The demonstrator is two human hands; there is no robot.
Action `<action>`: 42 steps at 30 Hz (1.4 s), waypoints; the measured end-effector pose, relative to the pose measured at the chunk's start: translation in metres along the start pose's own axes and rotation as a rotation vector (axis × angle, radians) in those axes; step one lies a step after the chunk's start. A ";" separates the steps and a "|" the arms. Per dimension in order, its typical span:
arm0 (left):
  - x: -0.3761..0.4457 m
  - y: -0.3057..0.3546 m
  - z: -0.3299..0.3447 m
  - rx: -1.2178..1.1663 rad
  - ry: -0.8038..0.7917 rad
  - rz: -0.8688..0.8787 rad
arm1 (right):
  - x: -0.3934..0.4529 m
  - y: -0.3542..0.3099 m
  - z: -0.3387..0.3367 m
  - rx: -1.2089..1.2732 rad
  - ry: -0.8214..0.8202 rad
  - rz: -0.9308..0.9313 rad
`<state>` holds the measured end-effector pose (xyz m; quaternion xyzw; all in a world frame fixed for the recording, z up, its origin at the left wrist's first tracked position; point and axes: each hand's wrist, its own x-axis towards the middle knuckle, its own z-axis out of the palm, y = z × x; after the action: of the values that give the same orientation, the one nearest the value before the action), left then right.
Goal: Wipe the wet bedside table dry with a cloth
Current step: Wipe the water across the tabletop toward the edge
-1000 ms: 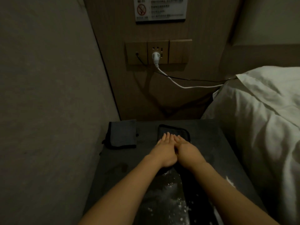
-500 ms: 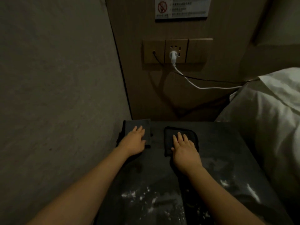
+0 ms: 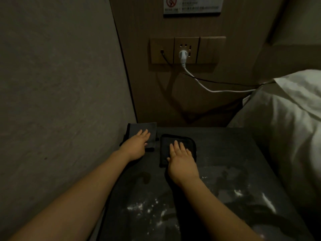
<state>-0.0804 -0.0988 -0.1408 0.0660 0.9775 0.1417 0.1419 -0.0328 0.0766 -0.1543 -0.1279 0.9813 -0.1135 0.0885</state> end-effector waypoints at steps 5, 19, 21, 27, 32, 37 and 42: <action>-0.006 -0.010 0.002 -0.040 0.025 0.018 | -0.002 -0.028 0.009 0.020 -0.018 -0.027; 0.021 -0.016 -0.036 -0.202 0.246 -0.097 | -0.017 -0.053 0.017 0.020 -0.043 -0.095; 0.021 -0.017 -0.039 -0.289 0.247 -0.139 | -0.019 -0.064 0.022 0.029 -0.041 -0.130; 0.021 -0.016 -0.042 -0.351 0.186 -0.171 | -0.014 -0.096 0.035 0.023 -0.051 -0.249; 0.023 -0.014 -0.042 -0.249 0.115 -0.114 | -0.017 -0.101 0.039 0.028 -0.051 -0.316; 0.020 -0.017 -0.037 -0.121 0.070 -0.055 | -0.019 -0.094 0.039 0.026 -0.042 -0.345; 0.015 -0.011 -0.030 0.053 -0.009 -0.009 | -0.022 -0.084 0.040 0.035 -0.036 -0.360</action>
<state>-0.1044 -0.1149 -0.1203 0.0658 0.9805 0.1151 0.1452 0.0155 -0.0051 -0.1690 -0.3019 0.9387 -0.1423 0.0866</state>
